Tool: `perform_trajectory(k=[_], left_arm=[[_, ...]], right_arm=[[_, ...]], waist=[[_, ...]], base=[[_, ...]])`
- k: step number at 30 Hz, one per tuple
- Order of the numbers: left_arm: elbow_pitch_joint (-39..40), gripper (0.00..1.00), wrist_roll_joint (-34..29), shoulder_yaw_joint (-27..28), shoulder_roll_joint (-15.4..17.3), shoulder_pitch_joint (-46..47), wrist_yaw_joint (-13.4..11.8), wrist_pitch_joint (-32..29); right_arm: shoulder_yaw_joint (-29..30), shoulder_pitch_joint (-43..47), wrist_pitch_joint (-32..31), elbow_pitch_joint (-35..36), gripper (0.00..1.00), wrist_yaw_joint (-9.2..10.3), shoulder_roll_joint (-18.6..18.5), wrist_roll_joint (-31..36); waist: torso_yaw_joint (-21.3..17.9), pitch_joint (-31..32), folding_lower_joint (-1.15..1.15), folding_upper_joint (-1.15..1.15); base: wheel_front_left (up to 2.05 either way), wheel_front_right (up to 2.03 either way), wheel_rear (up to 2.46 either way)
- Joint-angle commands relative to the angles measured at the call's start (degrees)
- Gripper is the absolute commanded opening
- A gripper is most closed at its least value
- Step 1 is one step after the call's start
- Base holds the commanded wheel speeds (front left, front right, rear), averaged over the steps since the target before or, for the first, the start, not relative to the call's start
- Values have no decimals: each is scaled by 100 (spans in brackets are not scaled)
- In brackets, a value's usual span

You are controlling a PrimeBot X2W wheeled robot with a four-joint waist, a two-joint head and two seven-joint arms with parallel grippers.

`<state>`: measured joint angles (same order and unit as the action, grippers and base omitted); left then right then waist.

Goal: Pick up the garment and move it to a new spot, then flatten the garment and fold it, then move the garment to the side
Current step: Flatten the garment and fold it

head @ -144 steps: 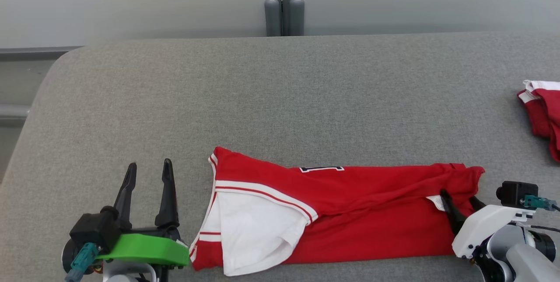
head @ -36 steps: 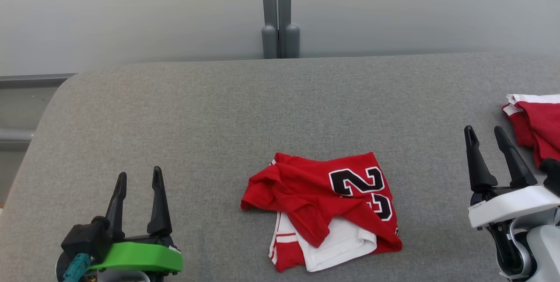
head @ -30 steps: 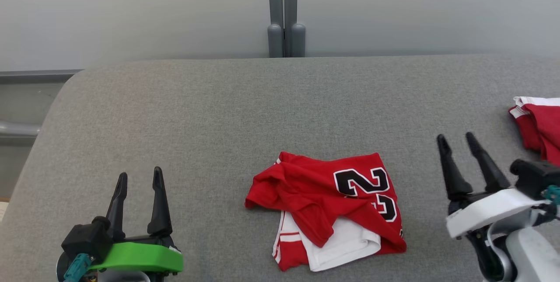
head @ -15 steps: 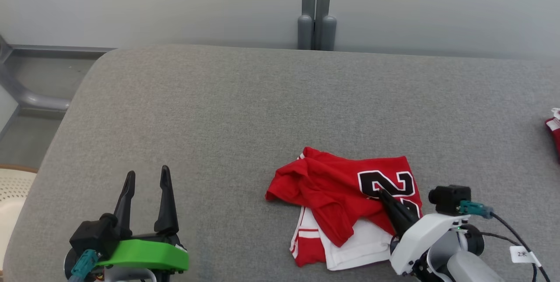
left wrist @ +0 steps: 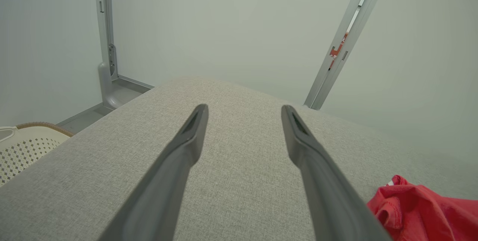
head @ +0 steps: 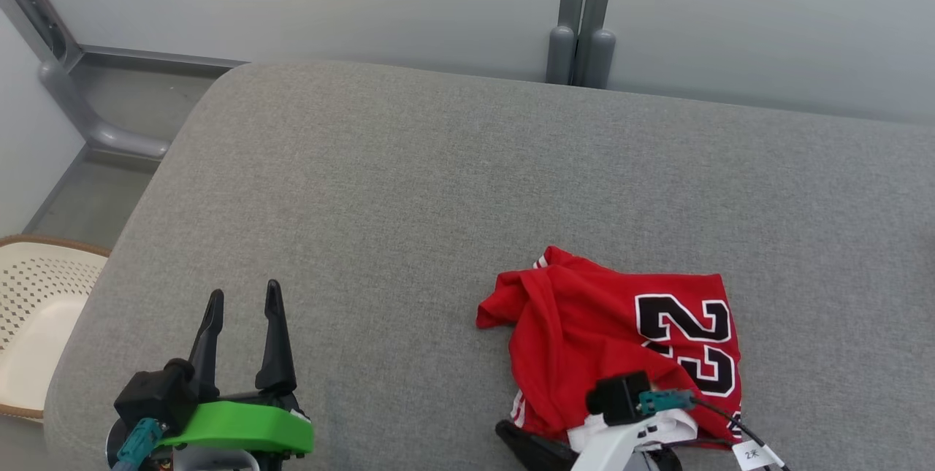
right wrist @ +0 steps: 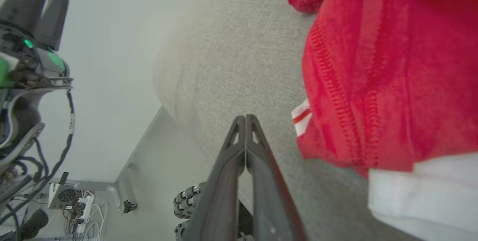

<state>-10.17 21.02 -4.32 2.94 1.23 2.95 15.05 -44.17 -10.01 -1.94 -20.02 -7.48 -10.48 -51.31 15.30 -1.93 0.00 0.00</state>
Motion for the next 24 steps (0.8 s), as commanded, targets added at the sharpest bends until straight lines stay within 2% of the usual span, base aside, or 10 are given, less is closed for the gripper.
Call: perform_trajectory(k=[1, 7, 12, 15, 17, 18, 24], left_arm=[[-8, 100, 7, 8, -4, 11, -46, 15], [37, 100, -42, 39, -3, -19, -40, 16], [100, 100, -72, 74, -2, -74, -19, 16], [176, 100, -94, 104, -2, -88, -28, 16], [219, 100, -102, 125, -2, -100, -32, 16], [233, 100, -107, 126, -1, -101, -29, 15], [331, 100, -123, 155, -1, -90, -45, 15]], right_arm=[[-113, -75, 32, 90, 0, -3, -29, -124], [-418, -350, 568, 543, 0, -3, -272, -600], [-137, -588, 1168, 702, 0, -3, -713, -568], [264, -698, 1466, 751, 0, -3, -1031, -372], [592, -713, 1578, 797, 44, -3, -1168, -253], [744, -716, 1610, 808, 98, -3, -1235, -174], [1890, -579, 1711, 963, 100, -3, -1392, 515]], waist=[[-18, 16, 0, 0], [-160, 82, 0, 0], [-341, 134, 0, 0], [-476, 144, 0, 0], [-566, 130, 0, 0], [-601, 122, 0, 0], [-873, 60, 0, 0]], base=[[0, 0, 0], [0, 0, 0], [0, 0, 0], [0, 0, 0], [0, 0, 0], [0, 0, 0], [0, 0, 0]])
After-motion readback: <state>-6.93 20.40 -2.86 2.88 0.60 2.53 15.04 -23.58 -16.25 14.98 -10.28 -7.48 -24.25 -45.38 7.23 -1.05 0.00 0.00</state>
